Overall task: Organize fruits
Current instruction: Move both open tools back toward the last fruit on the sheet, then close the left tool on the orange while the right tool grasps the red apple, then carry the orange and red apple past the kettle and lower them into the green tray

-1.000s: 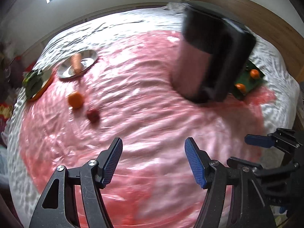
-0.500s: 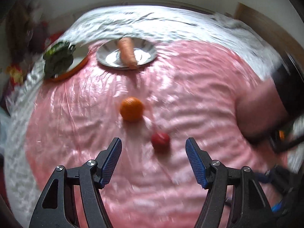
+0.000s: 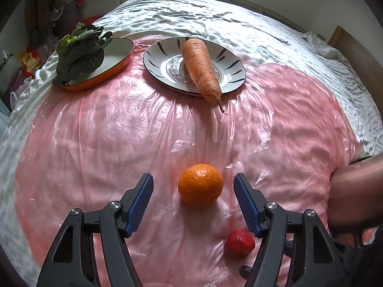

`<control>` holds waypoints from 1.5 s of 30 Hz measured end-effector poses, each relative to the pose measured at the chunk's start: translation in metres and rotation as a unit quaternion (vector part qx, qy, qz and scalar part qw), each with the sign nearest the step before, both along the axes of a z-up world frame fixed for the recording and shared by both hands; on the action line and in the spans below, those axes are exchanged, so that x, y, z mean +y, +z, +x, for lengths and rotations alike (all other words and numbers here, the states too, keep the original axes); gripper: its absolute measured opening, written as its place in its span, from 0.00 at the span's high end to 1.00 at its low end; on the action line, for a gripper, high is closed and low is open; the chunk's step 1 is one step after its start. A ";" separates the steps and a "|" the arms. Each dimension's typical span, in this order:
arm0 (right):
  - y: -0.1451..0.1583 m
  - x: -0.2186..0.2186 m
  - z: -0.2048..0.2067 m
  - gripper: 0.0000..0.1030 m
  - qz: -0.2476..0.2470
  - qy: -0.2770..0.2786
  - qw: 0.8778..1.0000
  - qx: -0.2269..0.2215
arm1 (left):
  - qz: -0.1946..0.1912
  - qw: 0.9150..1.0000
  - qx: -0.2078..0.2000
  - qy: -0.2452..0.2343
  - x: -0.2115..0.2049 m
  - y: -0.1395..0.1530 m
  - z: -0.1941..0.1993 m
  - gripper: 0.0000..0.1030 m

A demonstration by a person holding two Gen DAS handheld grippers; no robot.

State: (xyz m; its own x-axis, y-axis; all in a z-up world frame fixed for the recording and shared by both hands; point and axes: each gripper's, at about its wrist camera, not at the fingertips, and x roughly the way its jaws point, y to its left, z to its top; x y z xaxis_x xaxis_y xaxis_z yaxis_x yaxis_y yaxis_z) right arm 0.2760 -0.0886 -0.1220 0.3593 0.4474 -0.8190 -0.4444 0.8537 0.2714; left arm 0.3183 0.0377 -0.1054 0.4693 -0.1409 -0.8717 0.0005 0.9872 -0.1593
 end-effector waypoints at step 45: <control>-0.010 0.006 0.020 0.42 0.029 0.011 0.999 0.026 | -0.035 0.999 0.007 0.019 0.001 -0.011 0.004 0.62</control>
State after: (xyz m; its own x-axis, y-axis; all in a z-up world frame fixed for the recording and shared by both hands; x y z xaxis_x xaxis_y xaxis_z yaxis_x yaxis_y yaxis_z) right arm 0.2965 -0.0831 -0.1317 0.3069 0.5021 -0.8085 -0.4463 0.8262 0.3437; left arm 0.3227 0.0390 -0.1159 0.4633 -0.1846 -0.8668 -0.0387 0.9729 -0.2279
